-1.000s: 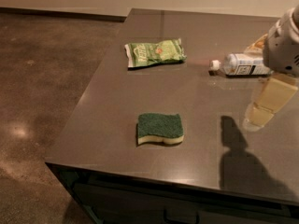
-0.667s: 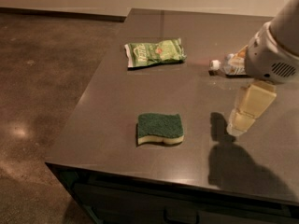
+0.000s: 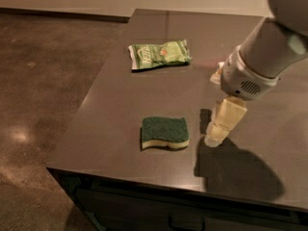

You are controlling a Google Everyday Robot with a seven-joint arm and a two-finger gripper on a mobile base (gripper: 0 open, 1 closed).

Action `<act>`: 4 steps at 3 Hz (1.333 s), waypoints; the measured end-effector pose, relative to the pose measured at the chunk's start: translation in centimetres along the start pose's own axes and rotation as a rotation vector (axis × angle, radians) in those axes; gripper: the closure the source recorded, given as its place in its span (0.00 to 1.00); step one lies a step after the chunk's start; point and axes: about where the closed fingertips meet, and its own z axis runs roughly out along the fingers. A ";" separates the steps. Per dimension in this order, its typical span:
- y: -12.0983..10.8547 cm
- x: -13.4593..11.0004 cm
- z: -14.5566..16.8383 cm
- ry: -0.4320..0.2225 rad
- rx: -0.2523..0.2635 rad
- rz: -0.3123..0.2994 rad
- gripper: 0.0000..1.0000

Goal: Move sponge near green jalapeno chip bag

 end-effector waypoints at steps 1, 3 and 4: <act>0.7 -1.2 2.5 -0.019 -0.030 -0.011 0.00; 3.1 -3.5 6.3 -0.047 -0.075 -0.067 0.00; 3.9 -4.9 7.1 -0.059 -0.083 -0.097 0.00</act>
Offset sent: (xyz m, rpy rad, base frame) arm -0.0114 0.0635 -0.0588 0.0594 0.0512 0.0957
